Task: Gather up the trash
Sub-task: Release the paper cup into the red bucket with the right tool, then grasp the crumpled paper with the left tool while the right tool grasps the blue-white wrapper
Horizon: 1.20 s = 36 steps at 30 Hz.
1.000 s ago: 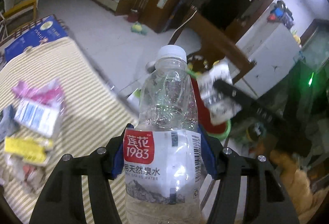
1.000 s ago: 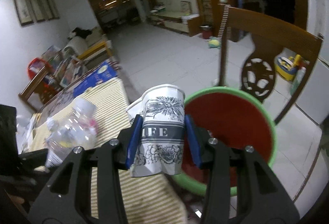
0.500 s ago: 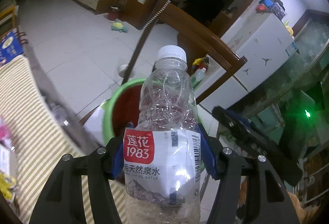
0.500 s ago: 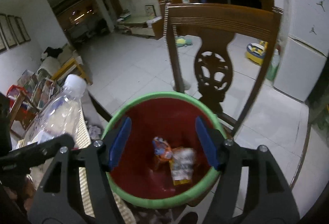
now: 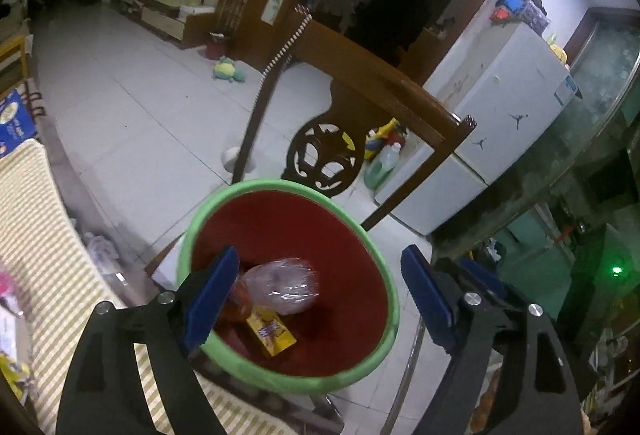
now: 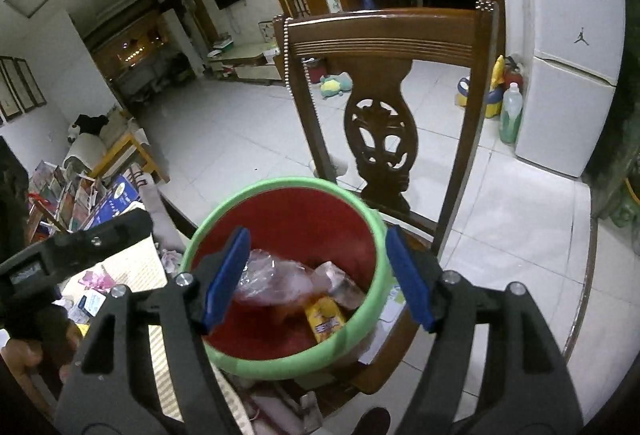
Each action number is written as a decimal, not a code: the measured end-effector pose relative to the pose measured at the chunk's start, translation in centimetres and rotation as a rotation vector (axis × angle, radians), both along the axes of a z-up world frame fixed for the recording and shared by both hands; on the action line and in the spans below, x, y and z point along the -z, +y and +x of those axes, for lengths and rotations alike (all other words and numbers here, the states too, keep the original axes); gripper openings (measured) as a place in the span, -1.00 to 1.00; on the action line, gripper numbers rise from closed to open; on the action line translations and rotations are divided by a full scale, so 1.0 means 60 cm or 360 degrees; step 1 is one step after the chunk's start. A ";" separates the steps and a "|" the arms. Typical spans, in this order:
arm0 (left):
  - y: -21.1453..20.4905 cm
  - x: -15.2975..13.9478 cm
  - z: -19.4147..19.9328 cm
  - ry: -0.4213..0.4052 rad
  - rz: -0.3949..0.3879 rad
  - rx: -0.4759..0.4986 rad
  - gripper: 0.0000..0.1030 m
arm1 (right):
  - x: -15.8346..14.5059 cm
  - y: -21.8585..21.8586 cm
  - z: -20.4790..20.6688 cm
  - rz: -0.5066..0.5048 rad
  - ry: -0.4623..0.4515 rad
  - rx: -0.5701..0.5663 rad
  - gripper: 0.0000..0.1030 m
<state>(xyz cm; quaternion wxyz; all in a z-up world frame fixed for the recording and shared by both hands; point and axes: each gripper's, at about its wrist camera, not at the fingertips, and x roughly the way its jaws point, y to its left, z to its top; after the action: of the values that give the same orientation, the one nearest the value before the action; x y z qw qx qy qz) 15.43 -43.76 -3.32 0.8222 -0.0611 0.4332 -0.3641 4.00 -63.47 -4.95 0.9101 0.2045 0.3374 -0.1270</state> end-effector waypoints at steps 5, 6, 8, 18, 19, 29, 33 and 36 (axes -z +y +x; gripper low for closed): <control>0.077 -0.019 -0.025 -0.0027 -0.0027 -0.0088 0.56 | -0.006 0.056 0.013 -0.0013 -0.0011 -0.0109 0.37; 0.097 -0.021 -0.032 -0.0028 -0.0033 -0.0110 0.56 | -0.008 0.074 0.015 -0.0017 -0.0009 -0.0142 0.38; 0.132 -0.022 -0.044 -0.0033 -0.0034 -0.0153 0.56 | -0.010 0.102 0.019 -0.0023 -0.0006 -0.0192 0.39; 0.363 0.011 -0.126 0.0009 0.0052 -0.0443 0.57 | -0.010 0.295 0.043 -0.0054 0.0020 -0.0492 0.45; 0.398 0.019 -0.137 0.0026 0.0065 -0.0493 0.57 | -0.007 0.323 0.045 -0.0057 0.0034 -0.0540 0.45; 0.670 0.111 -0.235 0.0273 0.0162 -0.0882 0.64 | 0.051 0.547 0.026 -0.0047 0.0288 -0.0999 0.52; 0.718 0.162 -0.267 0.0429 0.0199 -0.0886 0.64 | 0.086 0.600 0.006 -0.0005 0.0412 -0.1065 0.52; 0.727 0.207 -0.282 0.0537 0.0212 -0.0831 0.64 | 0.105 0.623 -0.004 0.0003 0.0473 -0.1048 0.52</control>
<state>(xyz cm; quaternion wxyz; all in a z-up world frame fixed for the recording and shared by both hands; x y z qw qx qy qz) -1.51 -0.12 -15.77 0.8067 -0.1757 0.5560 -0.0962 3.73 -26.09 -11.22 0.8431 0.0649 0.5138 0.1449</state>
